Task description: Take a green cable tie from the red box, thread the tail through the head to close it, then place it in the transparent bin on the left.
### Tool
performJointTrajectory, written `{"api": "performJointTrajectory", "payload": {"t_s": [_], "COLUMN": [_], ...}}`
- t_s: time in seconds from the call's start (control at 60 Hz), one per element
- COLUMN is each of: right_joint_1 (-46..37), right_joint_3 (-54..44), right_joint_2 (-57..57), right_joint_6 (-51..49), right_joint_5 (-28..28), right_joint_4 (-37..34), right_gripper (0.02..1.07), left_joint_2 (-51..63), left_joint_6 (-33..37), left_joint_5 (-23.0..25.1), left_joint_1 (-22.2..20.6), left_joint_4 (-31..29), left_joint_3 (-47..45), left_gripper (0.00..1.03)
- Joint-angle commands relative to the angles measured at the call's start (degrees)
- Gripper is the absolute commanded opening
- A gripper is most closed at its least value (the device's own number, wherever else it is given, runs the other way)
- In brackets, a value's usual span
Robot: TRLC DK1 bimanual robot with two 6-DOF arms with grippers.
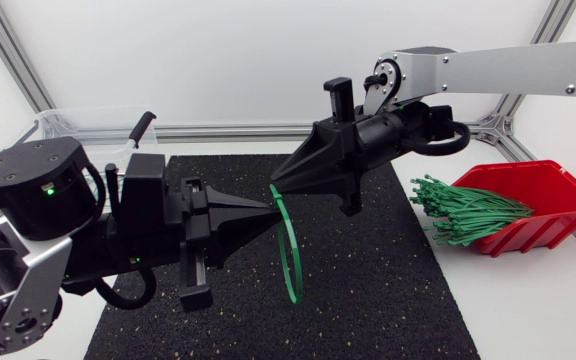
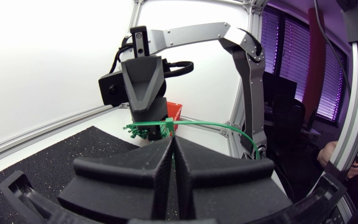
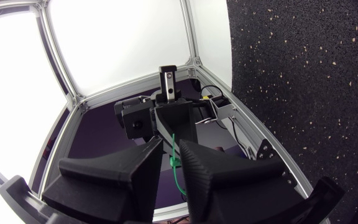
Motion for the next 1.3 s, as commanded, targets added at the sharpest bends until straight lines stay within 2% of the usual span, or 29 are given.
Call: {"api": "performJointTrajectory", "payload": {"t_s": [0.0,0.05,0.3,0.567,0.633,0.833,0.917,1.283], "right_joint_1": [0.50,0.59,1.12,-1.87,-2.22,-1.17,-0.55,1.03], "right_joint_3": [-1.22,-1.31,-2.45,-2.36,-2.36,-3.77,-3.68,-3.59], "right_joint_2": [-1.88,-2.06,-1.97,-1.18,-0.92,-0.83,-0.92,-1.35], "right_joint_6": [0.67,0.58,0.58,0.67,0.67,0.67,0.67,0.67], "right_joint_5": [0.09,0.09,0.09,0.09,0.09,0.09,0.09,0.09], "right_joint_4": [-9.57,-9.57,-8.87,-7.55,-7.46,-6.85,-6.85,-6.94], "right_gripper": [0.22,0.16,0.16,0.17,0.23,0.23,0.29,0.28], "left_joint_2": [-0.38,-0.47,-1.17,-1.96,-1.96,-1.96,-1.96,-2.05], "left_joint_6": [0.59,0.68,0.59,0.59,0.59,0.59,0.59,0.59], "left_joint_5": [0.44,0.44,0.35,0.35,0.35,0.35,0.35,0.35], "left_joint_1": [-0.68,-0.77,-0.85,-0.85,-0.85,-1.21,-1.38,-1.47], "left_joint_4": [0.22,0.22,-0.49,-1.54,-1.63,-2.16,-2.16,-2.86], "left_joint_3": [-0.10,-0.10,0.25,0.51,0.51,1.04,1.04,1.39], "left_gripper": [0.04,0.04,0.04,0.04,0.04,0.04,0.04,0.04]}}
